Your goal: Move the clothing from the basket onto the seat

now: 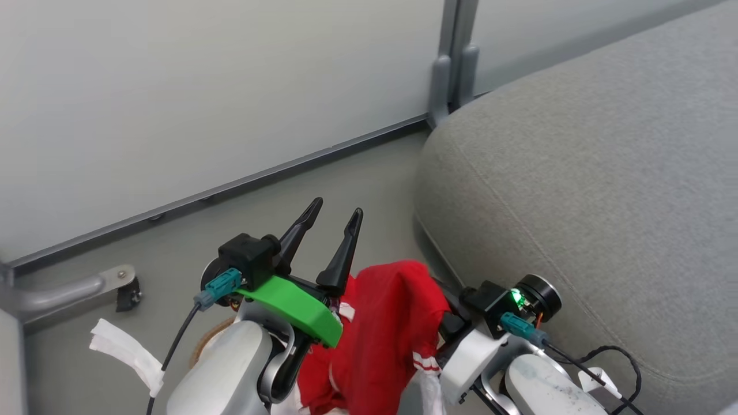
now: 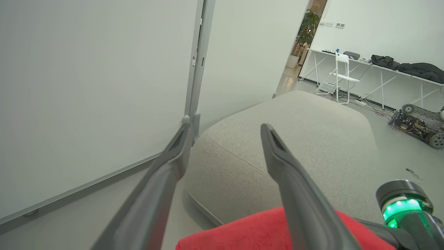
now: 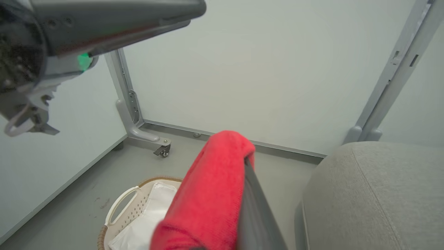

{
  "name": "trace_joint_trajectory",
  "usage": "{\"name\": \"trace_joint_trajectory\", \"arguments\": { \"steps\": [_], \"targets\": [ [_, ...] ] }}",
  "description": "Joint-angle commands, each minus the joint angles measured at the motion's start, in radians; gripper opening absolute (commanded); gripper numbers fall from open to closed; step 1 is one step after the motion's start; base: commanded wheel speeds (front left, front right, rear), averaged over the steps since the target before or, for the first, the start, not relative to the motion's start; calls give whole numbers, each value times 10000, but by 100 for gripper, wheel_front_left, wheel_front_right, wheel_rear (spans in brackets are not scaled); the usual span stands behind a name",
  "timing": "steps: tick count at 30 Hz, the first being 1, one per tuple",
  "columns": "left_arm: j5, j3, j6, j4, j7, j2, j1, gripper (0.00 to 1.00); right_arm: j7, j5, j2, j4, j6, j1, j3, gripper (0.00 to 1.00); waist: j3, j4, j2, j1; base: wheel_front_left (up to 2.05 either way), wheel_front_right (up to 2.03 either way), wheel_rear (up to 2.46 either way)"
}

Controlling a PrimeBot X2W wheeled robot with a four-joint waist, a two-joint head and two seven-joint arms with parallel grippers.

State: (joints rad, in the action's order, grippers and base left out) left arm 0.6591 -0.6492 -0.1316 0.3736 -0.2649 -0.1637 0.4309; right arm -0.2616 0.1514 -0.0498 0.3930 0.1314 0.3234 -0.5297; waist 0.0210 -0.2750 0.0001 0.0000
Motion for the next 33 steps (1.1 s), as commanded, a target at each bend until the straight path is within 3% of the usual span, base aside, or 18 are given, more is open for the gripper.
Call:
{"name": "trace_joint_trajectory", "arguments": {
  "steps": [1, 5, 11, 17, 25, 33],
  "targets": [
    [-101, 90, 20, -16, 8, -33, -199, 100, -51, 100, -34, -126, -14, -129, 33, 0, 110, -1584, -1, 0, 0, 0, 0],
    [-84, 106, 20, -87, 6, 51, -243, 100, -51, 138, -35, -286, -14, -334, 285, 0, 189, -2309, -1, 0, 0, 0, 0],
    [89, -572, 20, 87, 6, 88, 350, 100, -51, 43, -15, -730, -14, -641, 1165, 0, 512, -2513, -1, 0, 0, 0, 0],
    [270, -871, 20, 136, 7, 82, 653, 100, -51, -181, -223, -945, -14, -289, 1427, 0, 725, -2621, -1, 0, 0, 0, 0],
    [45, -1171, 20, -107, 7, -245, 727, 100, -51, -362, -1556, -1260, -14, 1825, 1409, 0, 1464, -2657, -1, 0, 0, 0, 0],
    [76, -1542, 20, -324, 7, -641, 1304, 100, -51, -633, -3238, -1073, -15, 4795, 1450, 0, 2846, -1895, -1, 0, 0, 0, 0]
  ]
}}
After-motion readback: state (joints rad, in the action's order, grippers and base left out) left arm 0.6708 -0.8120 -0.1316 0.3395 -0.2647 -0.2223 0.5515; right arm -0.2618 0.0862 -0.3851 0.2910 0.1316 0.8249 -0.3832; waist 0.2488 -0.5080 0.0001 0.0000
